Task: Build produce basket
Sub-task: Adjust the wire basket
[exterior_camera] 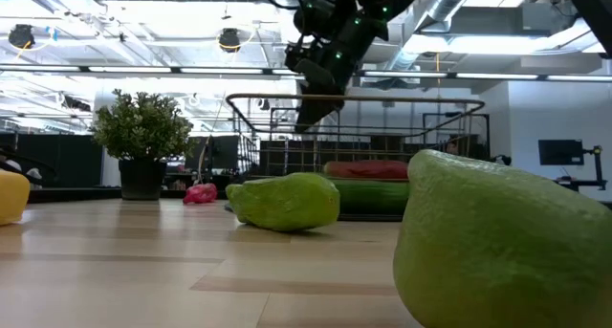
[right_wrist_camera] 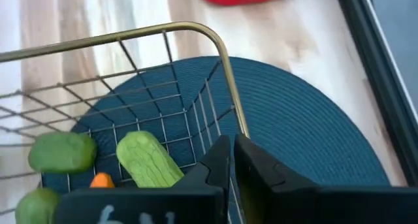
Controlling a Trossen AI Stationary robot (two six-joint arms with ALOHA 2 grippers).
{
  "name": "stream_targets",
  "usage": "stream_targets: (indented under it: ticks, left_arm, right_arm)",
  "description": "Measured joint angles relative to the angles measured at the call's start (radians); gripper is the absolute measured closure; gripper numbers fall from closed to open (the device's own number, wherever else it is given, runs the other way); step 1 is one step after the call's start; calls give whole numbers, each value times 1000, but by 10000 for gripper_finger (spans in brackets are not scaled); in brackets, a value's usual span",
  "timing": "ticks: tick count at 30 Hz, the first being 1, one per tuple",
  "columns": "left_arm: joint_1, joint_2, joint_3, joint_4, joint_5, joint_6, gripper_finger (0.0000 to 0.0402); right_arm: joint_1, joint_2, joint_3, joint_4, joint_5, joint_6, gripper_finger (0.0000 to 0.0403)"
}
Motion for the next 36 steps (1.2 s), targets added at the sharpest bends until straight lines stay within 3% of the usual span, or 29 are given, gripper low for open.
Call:
stream_targets:
  ticks: [9,17,21,24,36]
  left_arm:
    - [0,0,0,-1,19,0,184]
    - [0,0,0,-15,23,0,184]
    - [0,0,0,-19,23,0,184]
    - [0,0,0,-19,23,0,184]
    - [0,0,0,-19,26,-2,184]
  right_arm:
    - [-24,-6,0,-22,-10,26,361]
    - [66,-27,0,-262,-31,43,388]
    - [93,-27,0,-306,59,-5,399]
    - [75,-27,0,-307,124,-7,397]
    - [-53,-27,0,-331,119,-14,400]
